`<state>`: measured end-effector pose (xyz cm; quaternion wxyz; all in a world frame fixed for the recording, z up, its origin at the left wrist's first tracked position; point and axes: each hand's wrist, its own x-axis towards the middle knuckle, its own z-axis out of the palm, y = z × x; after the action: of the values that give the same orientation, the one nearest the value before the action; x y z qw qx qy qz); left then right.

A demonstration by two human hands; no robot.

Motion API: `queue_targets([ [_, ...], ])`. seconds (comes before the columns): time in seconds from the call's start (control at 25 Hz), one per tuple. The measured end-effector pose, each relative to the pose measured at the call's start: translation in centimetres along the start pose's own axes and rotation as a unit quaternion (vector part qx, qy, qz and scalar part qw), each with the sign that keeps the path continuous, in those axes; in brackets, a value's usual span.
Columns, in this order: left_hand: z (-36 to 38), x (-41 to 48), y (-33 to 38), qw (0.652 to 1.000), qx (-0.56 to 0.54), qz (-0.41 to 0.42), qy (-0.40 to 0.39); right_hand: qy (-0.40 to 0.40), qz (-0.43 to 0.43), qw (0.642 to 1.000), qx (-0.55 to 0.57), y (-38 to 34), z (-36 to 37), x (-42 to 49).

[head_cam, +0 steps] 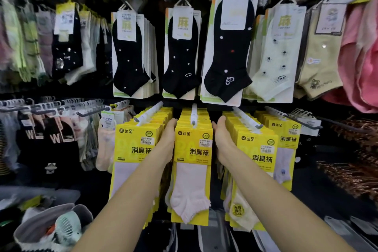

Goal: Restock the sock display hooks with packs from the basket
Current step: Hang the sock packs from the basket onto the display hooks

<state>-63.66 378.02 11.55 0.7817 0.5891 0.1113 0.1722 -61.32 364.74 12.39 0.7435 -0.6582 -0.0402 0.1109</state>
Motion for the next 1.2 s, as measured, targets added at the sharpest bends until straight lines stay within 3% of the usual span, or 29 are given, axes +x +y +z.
queue_targets([
  [0.24,-0.1,1.7,-0.4,1.0,-0.005,-0.004,-0.003,0.007,-0.002,1.0,-0.029,0.2,0.0,2.2],
  [0.36,0.0,2.7,0.1,0.999,-0.052,-0.011,0.009,0.011,0.001,1.0,0.019,-0.4,-0.2,3.4],
  [0.52,0.4,4.3,0.0,0.997,-0.047,-0.007,-0.055,-0.037,-0.02,0.997,0.072,-0.7,0.4,5.3],
  [0.68,0.2,4.8,-0.3,0.996,-0.027,0.011,-0.089,-0.034,-0.021,0.996,0.084,-0.3,0.6,6.3],
  [0.92,0.0,3.7,-0.9,0.994,-0.064,0.015,-0.086,-0.037,-0.004,0.991,0.126,0.8,-0.3,5.5],
  [1.2,-1.0,-0.1,-4.2,0.994,-0.052,0.061,-0.079,-0.055,-0.032,0.997,0.052,5.3,-0.7,1.1],
])
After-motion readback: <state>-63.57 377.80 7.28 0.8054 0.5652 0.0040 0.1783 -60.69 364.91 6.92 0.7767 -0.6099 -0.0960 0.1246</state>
